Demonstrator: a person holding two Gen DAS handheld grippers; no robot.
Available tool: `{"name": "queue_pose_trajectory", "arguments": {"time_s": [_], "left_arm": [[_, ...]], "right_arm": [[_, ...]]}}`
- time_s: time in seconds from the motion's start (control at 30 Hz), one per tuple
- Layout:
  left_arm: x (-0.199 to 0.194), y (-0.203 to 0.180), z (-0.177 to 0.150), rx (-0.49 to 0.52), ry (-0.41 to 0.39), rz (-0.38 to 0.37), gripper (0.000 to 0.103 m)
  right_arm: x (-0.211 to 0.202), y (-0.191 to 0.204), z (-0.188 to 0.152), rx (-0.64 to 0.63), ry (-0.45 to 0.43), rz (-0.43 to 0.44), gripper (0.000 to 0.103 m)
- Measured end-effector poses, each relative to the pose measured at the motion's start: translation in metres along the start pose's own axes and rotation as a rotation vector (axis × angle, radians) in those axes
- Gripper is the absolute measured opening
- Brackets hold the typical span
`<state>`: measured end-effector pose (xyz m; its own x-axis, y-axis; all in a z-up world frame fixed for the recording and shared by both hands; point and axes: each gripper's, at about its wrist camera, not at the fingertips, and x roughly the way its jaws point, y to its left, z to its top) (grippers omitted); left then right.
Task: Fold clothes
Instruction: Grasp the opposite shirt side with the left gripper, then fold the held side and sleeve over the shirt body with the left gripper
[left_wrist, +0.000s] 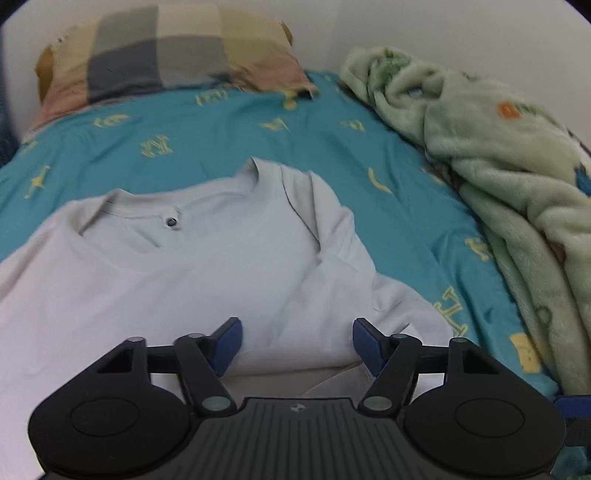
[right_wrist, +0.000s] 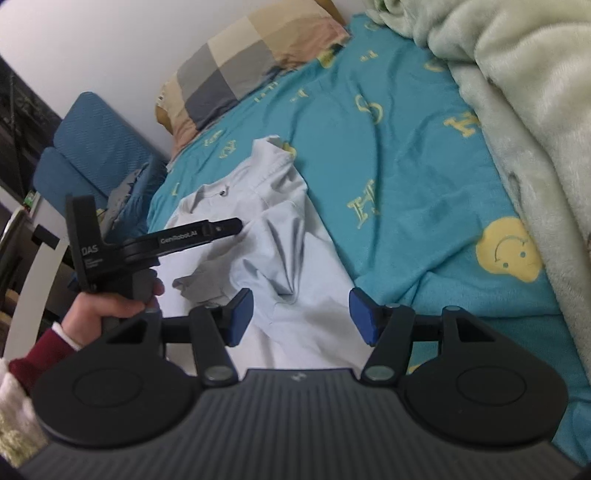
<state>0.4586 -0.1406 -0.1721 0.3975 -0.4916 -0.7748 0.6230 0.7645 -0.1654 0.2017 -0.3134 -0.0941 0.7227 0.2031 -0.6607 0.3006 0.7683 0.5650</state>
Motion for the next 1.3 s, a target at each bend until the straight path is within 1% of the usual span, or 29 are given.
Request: {"name": "queue_pose_trajectory", "arguments": {"time_s": [0.03, 0.07, 0.1, 0.13, 0.17, 0.23, 0.37, 0.4, 0.43, 0.5, 0.53, 0.6, 0.63, 0.67, 0.7, 0.73, 0.8, 0.83, 0.87, 0.97, 1.1, 1.17, 1.23, 1.3], "left_arm": [[0.006, 0.000, 0.001, -0.001, 0.011, 0.005, 0.057], [0.010, 0.000, 0.002, -0.006, 0.019, 0.006, 0.038], [0.013, 0.000, 0.004, -0.012, 0.028, 0.013, 0.025], [0.015, 0.000, 0.006, -0.018, 0.036, 0.021, 0.004], [0.017, -0.001, 0.008, -0.023, 0.042, 0.030, 0.004], [0.014, -0.006, 0.016, -0.013, 0.030, 0.061, 0.002], [0.001, -0.011, 0.034, -0.045, -0.040, 0.173, 0.002], [0.003, -0.011, 0.037, -0.051, -0.049, 0.206, 0.002], [0.006, -0.011, 0.037, -0.062, -0.049, 0.234, 0.002], [0.018, -0.009, 0.032, -0.093, -0.020, 0.255, 0.002], [0.021, -0.008, 0.028, -0.105, -0.014, 0.245, 0.003], [0.019, -0.004, 0.020, -0.142, -0.027, 0.234, 0.008], [0.015, -0.001, 0.017, -0.165, -0.037, 0.228, 0.015], [0.005, 0.002, 0.014, -0.190, -0.055, 0.226, 0.028], [-0.005, 0.005, 0.010, -0.216, -0.073, 0.223, 0.035], [-0.015, 0.009, 0.007, -0.241, -0.091, 0.220, 0.045], [-0.035, 0.016, -0.001, -0.294, -0.127, 0.215, 0.050], [-0.045, 0.022, -0.005, -0.344, -0.138, 0.224, 0.055], [-0.054, 0.028, -0.010, -0.393, -0.149, 0.233, 0.058], [-0.075, 0.047, -0.028, -0.560, -0.166, 0.258, 0.059], [-0.079, 0.066, -0.052, -0.766, -0.155, 0.215, 0.060], [-0.076, 0.069, -0.062, -0.840, -0.139, 0.195, 0.058], [-0.078, 0.063, -0.068, -0.874, -0.168, 0.156, 0.058], [-0.081, 0.050, -0.068, -0.846, -0.189, 0.115, 0.058]], "right_arm": [[0.001, -0.001, 0.000, 0.011, 0.007, 0.005, 0.061], [0.002, -0.002, 0.000, 0.022, 0.013, 0.009, 0.061], [0.003, -0.003, 0.000, 0.028, 0.017, 0.014, 0.061], [0.002, -0.002, 0.000, 0.026, 0.016, 0.017, 0.061], [0.001, -0.001, -0.001, 0.024, 0.015, 0.020, 0.061], [0.000, 0.001, -0.002, 0.015, 0.013, 0.026, 0.061], [-0.002, 0.001, -0.003, 0.012, 0.007, 0.031, 0.061], [-0.003, 0.001, -0.003, 0.011, 0.003, 0.027, 0.061], [-0.003, 0.001, -0.003, 0.008, 0.000, 0.024, 0.061], [-0.002, 0.002, -0.002, 0.000, -0.001, 0.020, 0.061], [-0.001, 0.002, -0.002, -0.002, 0.001, 0.018, 0.061], [-0.001, 0.001, -0.003, -0.004, 0.005, 0.013, 0.061], [-0.001, 0.000, -0.003, -0.003, 0.005, 0.012, 0.061], [-0.002, 0.000, -0.003, 0.001, 0.003, 0.012, 0.061], [-0.003, -0.001, -0.003, 0.005, 0.001, 0.012, 0.061], [-0.003, -0.001, -0.003, 0.008, -0.001, 0.013, 0.061], [-0.005, -0.001, -0.002, 0.012, -0.005, 0.017, 0.061], [-0.005, 0.000, -0.001, 0.015, -0.003, 0.020, 0.061], [-0.005, 0.000, -0.001, 0.017, -0.001, 0.024, 0.061], [-0.006, 0.000, -0.001, 0.023, 0.000, 0.034, 0.061], [-0.007, -0.003, -0.001, 0.043, -0.001, 0.030, 0.061], [-0.007, -0.005, -0.001, 0.048, -0.004, 0.024, 0.061], [-0.007, -0.006, -0.001, 0.053, -0.005, 0.017, 0.061], [-0.007, -0.007, -0.001, 0.060, -0.006, 0.015, 0.061]]}}
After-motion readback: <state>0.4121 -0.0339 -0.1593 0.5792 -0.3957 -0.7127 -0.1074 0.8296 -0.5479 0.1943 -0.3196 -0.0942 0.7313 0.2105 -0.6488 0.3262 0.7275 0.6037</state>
